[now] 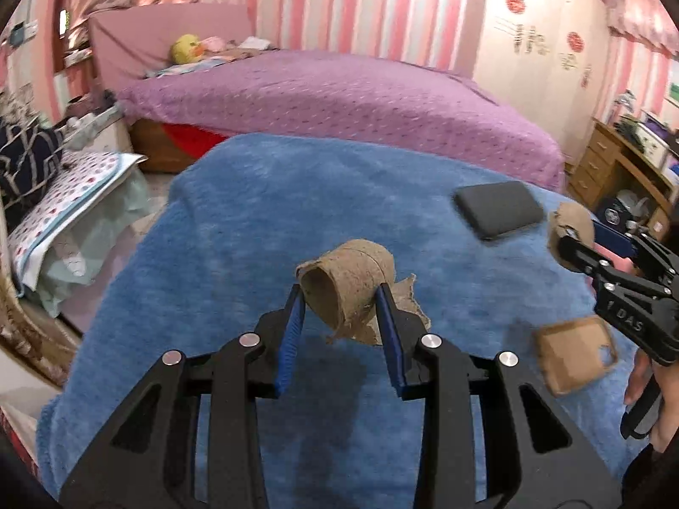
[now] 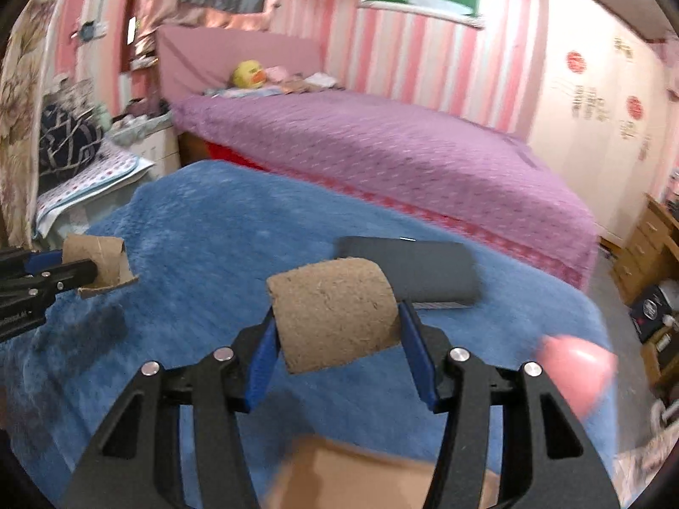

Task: Collect trash
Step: 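Carry both cardboard tubes over the light-blue basket with both tools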

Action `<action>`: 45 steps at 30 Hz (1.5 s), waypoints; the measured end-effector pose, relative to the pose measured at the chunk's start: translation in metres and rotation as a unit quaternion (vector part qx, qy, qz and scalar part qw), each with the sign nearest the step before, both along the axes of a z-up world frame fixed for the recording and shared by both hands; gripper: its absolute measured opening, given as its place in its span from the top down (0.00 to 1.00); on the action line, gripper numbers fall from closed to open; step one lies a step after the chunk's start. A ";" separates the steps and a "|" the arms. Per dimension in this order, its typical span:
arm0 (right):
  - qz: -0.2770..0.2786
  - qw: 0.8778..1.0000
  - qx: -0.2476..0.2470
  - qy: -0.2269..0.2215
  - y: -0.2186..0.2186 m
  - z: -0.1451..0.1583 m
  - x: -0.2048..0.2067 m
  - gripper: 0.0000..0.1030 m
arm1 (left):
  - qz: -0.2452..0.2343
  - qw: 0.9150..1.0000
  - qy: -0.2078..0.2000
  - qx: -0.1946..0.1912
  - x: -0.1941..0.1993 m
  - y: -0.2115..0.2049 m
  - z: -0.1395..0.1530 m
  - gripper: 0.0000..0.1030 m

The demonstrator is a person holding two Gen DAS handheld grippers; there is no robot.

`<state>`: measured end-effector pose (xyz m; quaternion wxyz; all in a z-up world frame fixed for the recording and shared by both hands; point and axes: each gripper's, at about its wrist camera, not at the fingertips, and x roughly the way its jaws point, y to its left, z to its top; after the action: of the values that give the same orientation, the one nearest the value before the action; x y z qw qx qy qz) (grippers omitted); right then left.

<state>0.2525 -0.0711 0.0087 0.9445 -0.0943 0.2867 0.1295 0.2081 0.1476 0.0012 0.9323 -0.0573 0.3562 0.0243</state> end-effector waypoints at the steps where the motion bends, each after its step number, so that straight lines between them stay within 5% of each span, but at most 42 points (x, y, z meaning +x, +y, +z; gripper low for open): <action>1: -0.011 1.000 -0.001 -0.003 -0.015 0.004 -0.009 0.48 | -0.005 1.000 -0.002 -0.002 -0.002 -0.011 0.002 0.68; 17: -0.180 0.983 0.001 -0.017 -0.210 0.014 -0.135 0.48 | -0.118 0.992 -0.038 -0.006 -0.052 -0.163 0.016 0.68; 26: -0.247 0.969 0.012 -0.010 -0.279 -0.006 -0.167 0.48 | -0.155 0.987 -0.041 0.024 -0.065 -0.220 0.007 0.68; 38: -0.294 0.955 0.027 -0.007 -0.351 -0.014 -0.182 0.48 | -0.176 0.984 -0.037 0.020 -0.073 -0.276 0.003 0.68; 45: -0.322 0.947 -0.007 -0.006 -0.387 -0.017 -0.200 0.48 | -0.213 0.976 -0.042 0.005 -0.086 -0.333 0.001 0.68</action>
<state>0.0528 -0.4580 -0.0081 0.9368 -0.0044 0.2974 -0.1844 0.1218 -0.1858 0.0025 0.9307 0.0237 0.3204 -0.1749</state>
